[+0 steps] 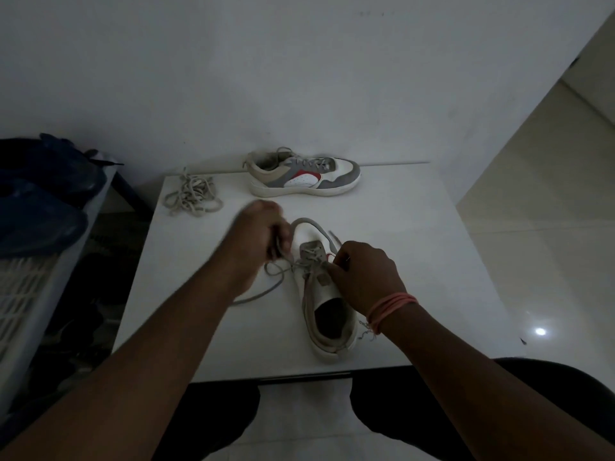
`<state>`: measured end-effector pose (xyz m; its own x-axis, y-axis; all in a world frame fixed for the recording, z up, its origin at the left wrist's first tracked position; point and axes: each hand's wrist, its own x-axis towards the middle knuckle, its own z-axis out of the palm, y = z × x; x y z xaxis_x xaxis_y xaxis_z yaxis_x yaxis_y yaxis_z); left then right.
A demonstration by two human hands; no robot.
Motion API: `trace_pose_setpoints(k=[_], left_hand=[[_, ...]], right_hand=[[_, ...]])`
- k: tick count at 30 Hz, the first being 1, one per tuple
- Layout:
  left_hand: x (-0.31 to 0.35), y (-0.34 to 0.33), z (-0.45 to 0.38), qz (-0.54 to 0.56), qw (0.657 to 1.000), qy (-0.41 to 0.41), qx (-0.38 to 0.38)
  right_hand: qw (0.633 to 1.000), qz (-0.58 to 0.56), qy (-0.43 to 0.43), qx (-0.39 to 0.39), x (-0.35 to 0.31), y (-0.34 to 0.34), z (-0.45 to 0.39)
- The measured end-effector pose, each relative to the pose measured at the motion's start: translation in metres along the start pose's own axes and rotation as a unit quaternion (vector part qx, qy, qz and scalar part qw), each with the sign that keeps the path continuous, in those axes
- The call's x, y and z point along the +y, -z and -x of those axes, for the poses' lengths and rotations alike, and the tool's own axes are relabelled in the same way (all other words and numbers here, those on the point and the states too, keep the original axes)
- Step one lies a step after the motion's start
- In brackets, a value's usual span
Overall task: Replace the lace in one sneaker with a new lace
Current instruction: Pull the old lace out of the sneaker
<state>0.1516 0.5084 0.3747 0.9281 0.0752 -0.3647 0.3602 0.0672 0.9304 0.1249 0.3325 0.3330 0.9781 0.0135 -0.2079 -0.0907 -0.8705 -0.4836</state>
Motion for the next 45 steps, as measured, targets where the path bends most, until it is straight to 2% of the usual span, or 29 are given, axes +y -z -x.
trace_pose_setpoints(k=[1, 2, 4, 5, 6, 8, 9, 10, 12, 13, 14, 16, 17, 18, 19, 20, 21, 23, 24, 25, 26, 28, 30, 32, 34, 36, 41, 43, 45], left_hand=[[-0.009, -0.008, 0.003, -0.134, 0.99, -0.022, -0.034], [-0.017, -0.014, 0.008, -0.293, 0.952, -0.065, -0.063], [-0.03, -0.016, 0.012, -0.558, 0.81, -0.16, -0.08], [-0.031, -0.013, 0.014, -0.624, 0.756, -0.181, -0.08], [-0.03, -0.009, 0.014, -0.654, 0.727, -0.198, -0.064], [-0.021, -0.002, 0.011, -0.668, 0.705, -0.235, -0.027], [-0.014, 0.003, 0.008, -0.642, 0.727, -0.243, 0.0], [-0.006, 0.009, 0.004, -0.573, 0.786, -0.231, 0.03], [0.006, 0.024, -0.01, -0.292, 0.939, -0.172, 0.05], [0.011, 0.03, -0.013, -0.159, 0.976, -0.147, 0.035], [0.013, 0.03, -0.013, -0.052, 0.992, -0.113, 0.002], [0.013, 0.022, -0.007, 0.094, 0.993, -0.008, -0.077], [0.013, 0.017, -0.004, 0.106, 0.99, 0.042, -0.084], [0.012, 0.015, -0.003, 0.076, 0.992, 0.069, -0.072], [0.011, 0.015, -0.005, -0.007, 0.997, 0.067, -0.041], [0.008, 0.019, -0.009, -0.143, 0.989, 0.045, 0.001], [0.003, 0.025, -0.014, -0.311, 0.95, 0.015, 0.036], [-0.011, 0.029, -0.012, -0.599, 0.796, -0.01, 0.082], [-0.019, 0.025, -0.007, -0.664, 0.74, -0.031, 0.098], [-0.027, 0.018, -0.001, -0.674, 0.728, -0.061, 0.107], [-0.033, 0.008, 0.005, -0.652, 0.745, -0.094, 0.099], [-0.042, -0.009, 0.014, -0.572, 0.81, -0.12, 0.048], [-0.047, -0.017, 0.018, -0.521, 0.849, -0.091, 0.008], [-0.049, -0.011, 0.013, -0.497, 0.865, -0.068, 0.008], [-0.05, -0.003, 0.006, -0.427, 0.904, -0.003, 0.011], [-0.05, 0.002, 0.001, -0.336, 0.94, 0.055, 0.003], [-0.043, 0.004, 0.002, -0.242, 0.966, 0.095, -0.016], [-0.041, 0.004, 0.002, -0.231, 0.968, 0.1, -0.019], [-0.04, 0.002, 0.003, -0.219, 0.97, 0.108, -0.02]], right_hand=[[1.0, 0.0, 0.0, -0.002, 0.0, 0.001, 0.0], [1.0, -0.001, 0.0, -0.004, 0.0, 0.001, 0.0], [1.0, -0.003, 0.001, 0.001, 0.001, 0.001, 0.0], [1.0, -0.006, 0.0, 0.002, 0.001, 0.001, 0.0], [1.0, -0.01, 0.0, 0.002, 0.002, 0.002, 0.0], [1.0, -0.013, -0.001, 0.0, 0.002, 0.002, 0.0], [1.0, -0.011, -0.001, -0.002, 0.003, 0.002, -0.001], [1.0, -0.009, -0.001, -0.003, 0.003, 0.002, -0.001], [1.0, -0.008, 0.0, -0.004, 0.003, 0.0, -0.002], [1.0, -0.009, -0.001, -0.004, 0.003, -0.001, -0.002], [1.0, -0.012, -0.003, -0.002, 0.004, -0.002, -0.002], [1.0, -0.015, -0.006, 0.003, 0.004, -0.002, -0.002], [1.0, -0.015, -0.006, 0.004, 0.004, -0.003, -0.002], [1.0, -0.015, -0.005, 0.004, 0.005, -0.003, -0.002], [1.0, -0.015, -0.003, 0.005, 0.006, -0.003, -0.002], [1.0, -0.016, -0.002, 0.007, 0.006, -0.003, -0.002], [1.0, -0.018, 0.001, 0.007, 0.006, -0.004, -0.002], [1.0, -0.022, 0.019, 0.001, 0.004, -0.005, -0.001], [0.999, -0.016, 0.037, -0.002, 0.002, -0.005, 0.0], [0.998, 0.0, 0.057, 0.0, 0.0, -0.006, 0.001], [0.997, 0.022, 0.075, 0.009, -0.002, -0.008, 0.003], [0.992, 0.063, 0.106, 0.03, -0.004, -0.012, 0.005], [0.99, 0.087, 0.104, 0.026, 0.0, -0.015, 0.003], [0.996, 0.058, 0.069, 0.02, 0.005, -0.012, -0.002], [0.999, -0.011, 0.025, 0.023, 0.01, -0.008, -0.006], [0.999, -0.012, 0.033, 0.019, 0.009, -0.01, -0.003], [0.977, 0.093, 0.166, 0.091, -0.004, -0.024, 0.01], [0.977, 0.091, 0.176, 0.081, -0.005, -0.024, 0.007], [0.982, 0.034, 0.149, 0.111, -0.002, -0.02, 0.001]])
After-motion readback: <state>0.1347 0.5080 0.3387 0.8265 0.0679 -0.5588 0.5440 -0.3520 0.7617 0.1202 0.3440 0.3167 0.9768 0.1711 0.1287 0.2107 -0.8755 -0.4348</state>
